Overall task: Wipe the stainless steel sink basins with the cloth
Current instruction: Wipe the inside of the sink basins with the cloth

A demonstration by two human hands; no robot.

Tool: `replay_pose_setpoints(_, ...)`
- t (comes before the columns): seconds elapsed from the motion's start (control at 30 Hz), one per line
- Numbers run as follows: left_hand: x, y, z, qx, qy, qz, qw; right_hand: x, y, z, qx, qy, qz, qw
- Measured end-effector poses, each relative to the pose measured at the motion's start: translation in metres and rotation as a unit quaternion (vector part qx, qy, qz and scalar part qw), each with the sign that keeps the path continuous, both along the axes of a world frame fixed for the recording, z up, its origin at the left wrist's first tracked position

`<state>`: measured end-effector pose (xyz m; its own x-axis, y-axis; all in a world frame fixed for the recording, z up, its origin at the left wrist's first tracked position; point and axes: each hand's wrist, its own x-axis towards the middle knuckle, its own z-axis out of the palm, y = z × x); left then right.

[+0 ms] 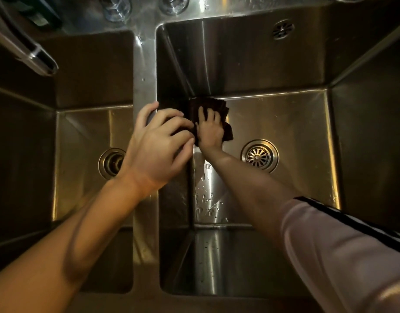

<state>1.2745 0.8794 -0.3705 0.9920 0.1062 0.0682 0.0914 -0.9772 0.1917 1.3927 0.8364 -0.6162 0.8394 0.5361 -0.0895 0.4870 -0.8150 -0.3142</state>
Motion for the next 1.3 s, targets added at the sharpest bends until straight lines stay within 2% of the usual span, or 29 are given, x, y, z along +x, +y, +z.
replay_pose_setpoints(0.17, 0.0, -0.001, 0.001, -0.004, 0.0, 0.002, 1.0, 0.023, -0.053, -0.021, 0.047, -0.093, 0.153, 0.983)
replay_pose_setpoints(0.23, 0.0, -0.001, 0.0, -0.006, -0.001, 0.001, 1.0, 0.037, -0.071, -0.025, 0.072, -0.097, 0.162, 0.979)
replay_pose_setpoints(0.3, -0.001, -0.001, 0.0, -0.007, -0.006, 0.002, 1.0, 0.042, -0.071, -0.019, 0.064, -0.049, 0.086, 0.993)
replay_pose_setpoints(0.4, -0.001, 0.0, 0.0, -0.007, -0.011, 0.0, 1.0, 0.036, -0.036, 0.0, 0.037, 0.043, -0.103, 0.993)
replay_pose_setpoints(0.47, -0.001, -0.001, 0.0, -0.004, -0.012, 0.002, 1.0, 0.026, -0.009, 0.008, 0.026, 0.076, -0.149, 0.986)
replay_pose_setpoints(0.53, -0.001, -0.001, 0.0, -0.005, -0.01, 0.002, 1.0, 0.013, 0.011, 0.008, 0.036, 0.086, -0.154, 0.984)
replay_pose_setpoints(0.63, -0.001, -0.001, 0.0, -0.006, -0.009, 0.001, 1.0, -0.004, 0.011, -0.003, 0.051, 0.072, -0.112, 0.99)
replay_pose_setpoints(0.73, 0.0, -0.001, -0.001, -0.006, -0.013, 0.004, 1.0, -0.002, -0.013, -0.017, 0.081, 0.003, -0.021, 0.996)
replay_pose_setpoints(0.87, -0.002, -0.001, 0.0, -0.008, -0.016, 0.003, 1.0, 0.011, -0.062, -0.04, 0.138, -0.109, 0.137, 0.975)
replay_pose_setpoints(0.93, -0.001, -0.001, -0.001, -0.009, -0.017, 0.0, 1.0, 0.027, -0.081, -0.048, 0.138, -0.131, 0.178, 0.966)
replay_pose_setpoints(1.0, -0.001, 0.0, -0.001, -0.01, -0.022, -0.002, 1.0, 0.035, -0.083, -0.047, 0.132, -0.124, 0.14, 0.973)
replay_pose_setpoints(1.13, -0.001, 0.001, -0.002, -0.008, -0.023, 0.003, 1.0, 0.025, -0.041, -0.025, 0.103, -0.015, -0.015, 0.994)
replay_pose_setpoints(1.2, 0.0, 0.0, -0.002, -0.006, -0.02, 0.004, 1.0, 0.017, -0.023, -0.019, 0.096, 0.005, -0.014, 0.995)
replay_pose_setpoints(1.3, 0.0, 0.001, -0.003, -0.002, -0.017, 0.005, 1.0, 0.006, -0.022, -0.027, 0.117, -0.031, 0.059, 0.991)
